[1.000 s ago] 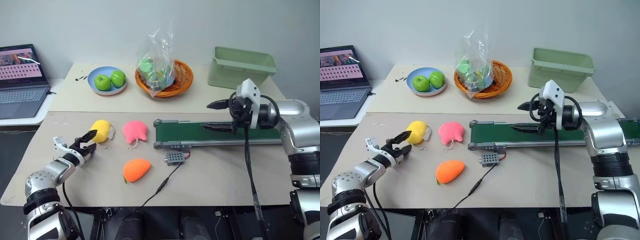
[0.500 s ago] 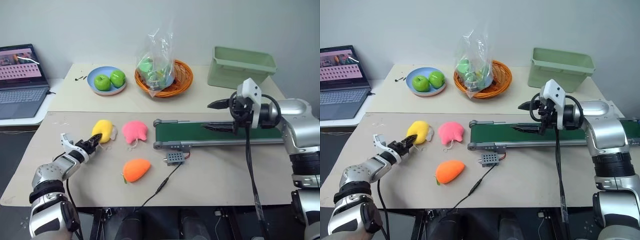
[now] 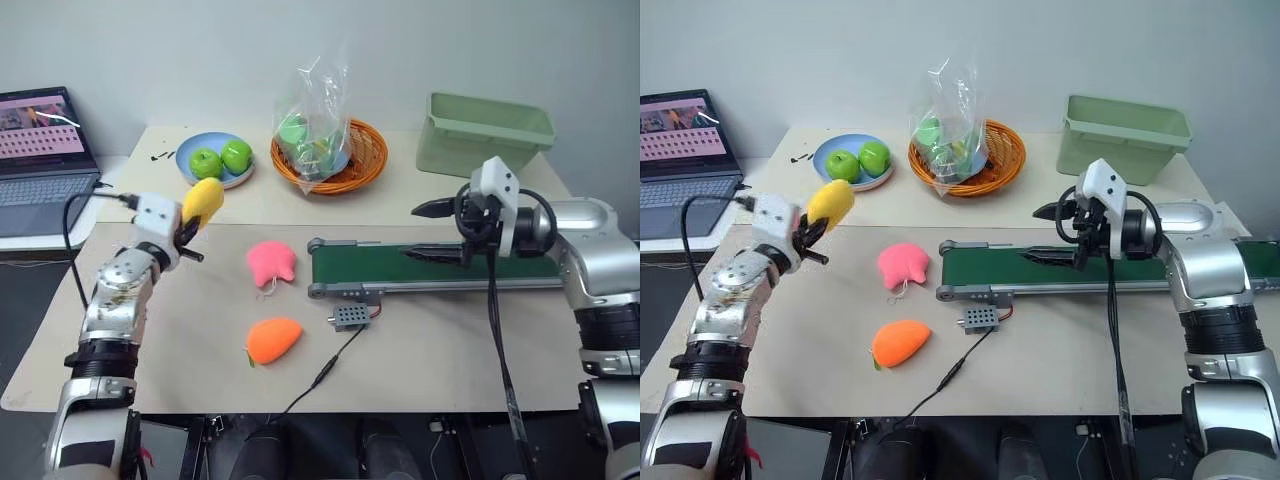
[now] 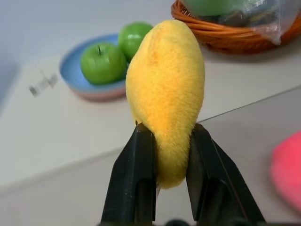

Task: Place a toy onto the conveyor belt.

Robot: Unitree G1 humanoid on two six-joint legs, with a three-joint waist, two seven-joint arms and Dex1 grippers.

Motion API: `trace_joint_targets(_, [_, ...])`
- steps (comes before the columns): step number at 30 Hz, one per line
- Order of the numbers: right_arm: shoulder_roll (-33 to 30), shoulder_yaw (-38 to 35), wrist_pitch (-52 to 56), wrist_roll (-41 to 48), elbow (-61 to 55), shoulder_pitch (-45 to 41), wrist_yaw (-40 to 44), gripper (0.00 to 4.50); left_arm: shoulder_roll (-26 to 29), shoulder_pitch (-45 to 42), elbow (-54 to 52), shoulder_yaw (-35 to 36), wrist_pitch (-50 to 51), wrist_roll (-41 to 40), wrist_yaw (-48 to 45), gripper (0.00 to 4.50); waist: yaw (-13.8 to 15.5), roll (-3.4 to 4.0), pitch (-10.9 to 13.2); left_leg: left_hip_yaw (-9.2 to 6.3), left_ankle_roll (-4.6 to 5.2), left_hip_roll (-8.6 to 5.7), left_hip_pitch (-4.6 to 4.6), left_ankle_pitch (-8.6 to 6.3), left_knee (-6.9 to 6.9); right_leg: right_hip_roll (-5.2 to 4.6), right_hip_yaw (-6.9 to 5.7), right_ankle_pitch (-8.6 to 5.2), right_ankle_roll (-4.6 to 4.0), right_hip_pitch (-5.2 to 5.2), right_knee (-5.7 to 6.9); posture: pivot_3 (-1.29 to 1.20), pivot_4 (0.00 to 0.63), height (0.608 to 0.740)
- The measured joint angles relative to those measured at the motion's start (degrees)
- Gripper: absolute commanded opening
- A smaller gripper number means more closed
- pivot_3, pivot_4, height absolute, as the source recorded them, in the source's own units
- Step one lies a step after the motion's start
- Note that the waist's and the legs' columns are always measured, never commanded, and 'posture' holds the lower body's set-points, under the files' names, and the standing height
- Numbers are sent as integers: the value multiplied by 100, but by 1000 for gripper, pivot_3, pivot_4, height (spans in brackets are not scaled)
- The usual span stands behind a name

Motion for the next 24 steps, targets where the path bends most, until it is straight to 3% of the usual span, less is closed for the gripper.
trace_joint_targets(5, [15, -17, 0, 7, -43, 81, -21, 4500, 829, -710, 23, -1636, -2049, 2988, 992, 876, 22, 0, 1, 6, 2, 0, -6, -1, -2, 0, -1, 0, 2, -2, -1, 0, 150, 740])
trace_joint_targets(10, [-10, -68, 76, 28, -218, 371, -142, 4500, 628, -952, 380, -2460, -2859, 4678, 2426, 876, 53, 0, 1, 10, 6, 1, -21, -2, 2, 0, -2, 3, 8, -12, 9, 0, 150, 740])
trace_joint_targets(15, [-46, -206, 164, 111, -443, 519, -271, 4500, 318, -1336, 748, -2910, -3270, 5399, 3212, 876, 67, -1, 1, 7, 6, 1, -31, -2, 5, 0, -7, 4, 10, -17, 11, 0, 150, 740])
trace_joint_targets(24, [-123, -481, 371, 149, -859, 963, -629, 4500, -695, -2196, 2244, -3577, -3857, 5761, 3700, 876, 99, -2, 2, 7, 8, 0, -41, -3, 12, 0, -12, 9, 19, -15, 8, 0, 150, 740])
